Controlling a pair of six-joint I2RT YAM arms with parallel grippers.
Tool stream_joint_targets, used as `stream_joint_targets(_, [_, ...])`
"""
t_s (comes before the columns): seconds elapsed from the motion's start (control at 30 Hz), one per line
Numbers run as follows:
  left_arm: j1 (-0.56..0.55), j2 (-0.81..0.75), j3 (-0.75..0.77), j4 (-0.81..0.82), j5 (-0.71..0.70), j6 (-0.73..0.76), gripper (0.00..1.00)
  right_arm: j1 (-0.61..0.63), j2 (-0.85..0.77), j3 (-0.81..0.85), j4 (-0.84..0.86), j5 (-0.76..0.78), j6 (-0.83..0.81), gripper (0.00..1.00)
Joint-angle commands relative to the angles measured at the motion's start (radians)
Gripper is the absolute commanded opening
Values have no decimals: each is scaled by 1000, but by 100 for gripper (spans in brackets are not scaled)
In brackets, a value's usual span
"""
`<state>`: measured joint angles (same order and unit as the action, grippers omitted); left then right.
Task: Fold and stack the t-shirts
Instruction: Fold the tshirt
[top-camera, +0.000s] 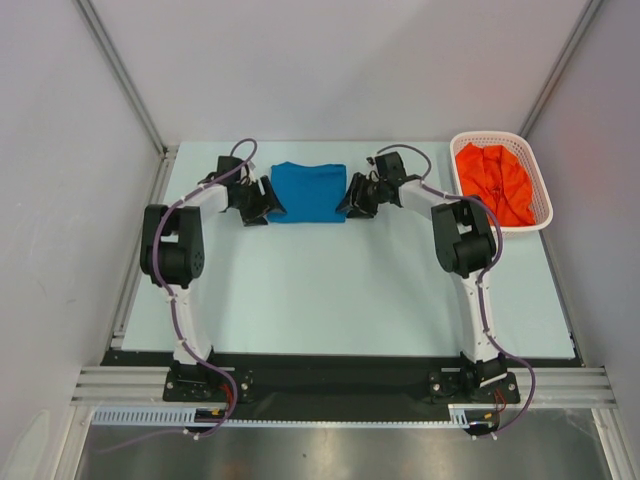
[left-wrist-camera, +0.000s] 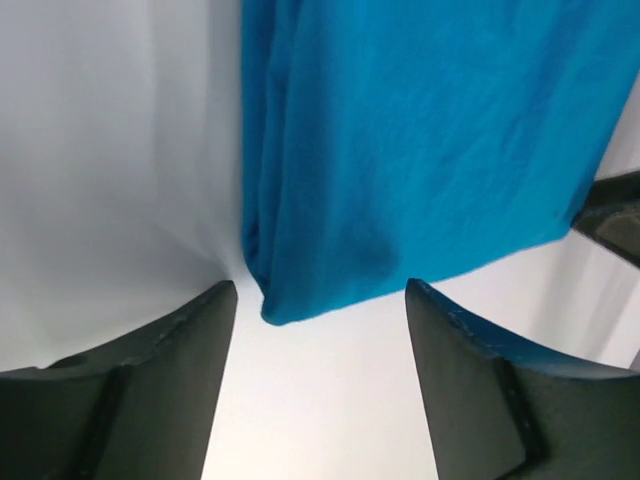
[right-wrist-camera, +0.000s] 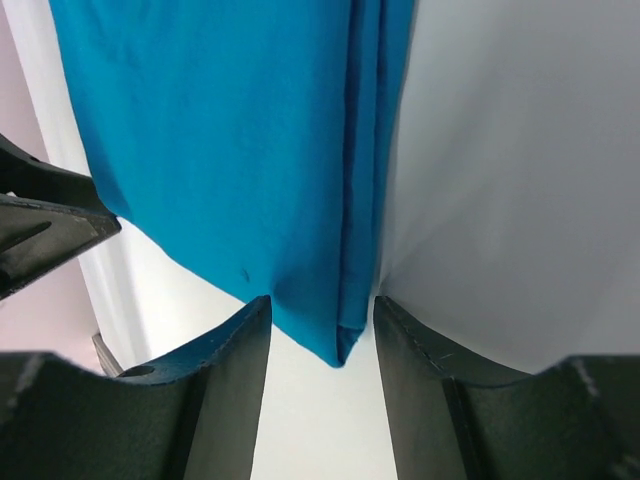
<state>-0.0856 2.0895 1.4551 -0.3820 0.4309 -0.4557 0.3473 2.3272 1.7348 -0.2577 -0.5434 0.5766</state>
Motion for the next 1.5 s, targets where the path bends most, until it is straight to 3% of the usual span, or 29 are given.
stream_joint_targets(0.0, [1,-17,4,-20,-43,9,76,5,35,40,12,8,16,52])
stream_joint_targets(0.1, [4,-16,8,-26,-55,9,77,9,46,48,8,2,28,51])
stream_joint_targets(0.2, [3,23,50,-37,-41,12,69,13,49,45,5,5,37,47])
stream_joint_targets(0.37, [3,52,77,-46,-30,3,18,16,52,31,-6,-15,43,25])
stream_joint_targets(0.47, [1,31,31,-57,-30,11,1,19,32,3,-8,-29,40,15])
stream_joint_targets(0.53, [-3,-12,-13,-75,-17,11,0,19,-14,-43,-35,-27,19,8])
stream_joint_targets(0.8, [-66,-346,-482,-15,23,-104,0,44,-301,-429,-35,-6,-4,3])
stream_joint_targets(0.9, [-74,-475,-596,-15,-7,-147,30,51,-406,-543,-48,13,-24,8])
stream_joint_targets(0.93, [-74,-532,-613,-47,-45,-146,53,52,-454,-570,-52,22,-37,23])
stream_joint_targets(1.0, [-69,-574,-604,-75,-79,-126,68,50,-492,-566,-70,51,-58,42])
stream_joint_targets(1.07, [-69,-600,-537,-133,-148,-74,72,45,-512,-505,-95,88,-113,48])
stream_joint_targets(1.1, [-66,-602,-509,-146,-167,-57,78,42,-508,-482,-106,94,-130,57])
stream_joint_targets(1.13, [-60,-600,-457,-150,-173,-23,80,32,-500,-457,-106,94,-144,60])
stream_joint_targets(1.23, [-39,-540,-372,-124,-156,30,80,22,-415,-302,-132,102,-198,63])
stream_joint_targets(1.33, [-14,-384,-167,-144,-114,46,73,16,-292,-123,-167,102,-198,63])
stream_joint_targets(1.47, [-6,-208,22,-192,-126,34,72,19,-143,73,-215,158,-173,60])
